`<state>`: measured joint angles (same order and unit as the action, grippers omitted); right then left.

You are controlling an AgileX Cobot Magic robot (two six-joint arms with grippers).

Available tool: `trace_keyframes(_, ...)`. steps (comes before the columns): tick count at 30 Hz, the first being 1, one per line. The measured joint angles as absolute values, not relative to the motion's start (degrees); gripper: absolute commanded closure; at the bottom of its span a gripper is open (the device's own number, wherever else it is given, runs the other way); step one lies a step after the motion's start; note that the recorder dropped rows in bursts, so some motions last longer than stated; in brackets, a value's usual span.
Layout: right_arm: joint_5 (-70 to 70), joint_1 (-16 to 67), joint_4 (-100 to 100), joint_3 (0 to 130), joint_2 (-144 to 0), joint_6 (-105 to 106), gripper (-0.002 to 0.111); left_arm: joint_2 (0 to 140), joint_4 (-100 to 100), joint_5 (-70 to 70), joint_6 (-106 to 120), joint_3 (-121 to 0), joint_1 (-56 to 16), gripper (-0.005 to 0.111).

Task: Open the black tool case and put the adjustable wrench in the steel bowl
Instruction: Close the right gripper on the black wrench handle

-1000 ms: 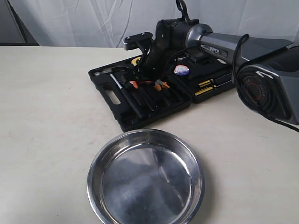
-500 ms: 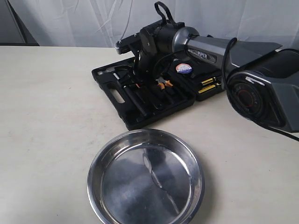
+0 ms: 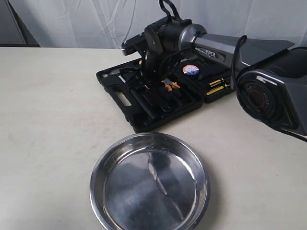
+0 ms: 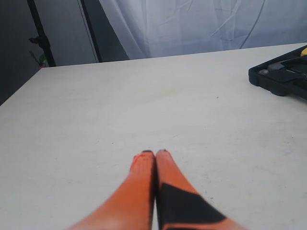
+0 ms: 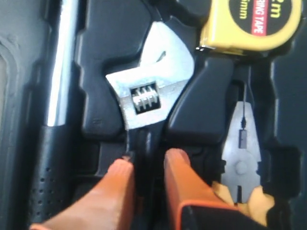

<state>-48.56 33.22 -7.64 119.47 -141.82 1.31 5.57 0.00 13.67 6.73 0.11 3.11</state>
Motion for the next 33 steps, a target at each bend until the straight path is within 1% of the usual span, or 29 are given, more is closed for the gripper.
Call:
trace_keyframes(4,-48.5,32.9,-8.3,119.5,-141.5,2.3,0.054,5.6,0.0,13.7,6.7,0.1,3.1,0.106)
trace_keyframes(5,-48.7,32.9,-8.3,119.5,-141.5,2.4,0.051,5.6,0.0,13.7,6.7,0.1,3.1,0.106)
trace_keyframes(6,-48.7,32.9,-8.3,119.5,-141.5,2.5,0.050,5.6,0.0,13.7,6.7,0.1,3.1,0.106)
trace_keyframes(7,-48.8,32.9,-8.3,119.4,-141.5,2.6,0.051,5.6,0.0,13.7,6.7,0.1,3.1,0.106)
trace_keyframes(8,-48.8,32.9,-8.3,119.4,-141.5,2.6,0.054,5.6,0.0,13.7,6.7,0.1,3.1,0.106)
trace_keyframes(10,-49.0,32.9,-8.6,119.4,-141.5,2.6,0.055,5.6,0.0,13.7,6.7,0.1,3.1,0.106)
trace_keyframes(33,-47.2,32.9,-6.8,119.4,-143.7,0.0,0.055,5.6,0.0,13.7,6.7,0.1,3.1,0.106)
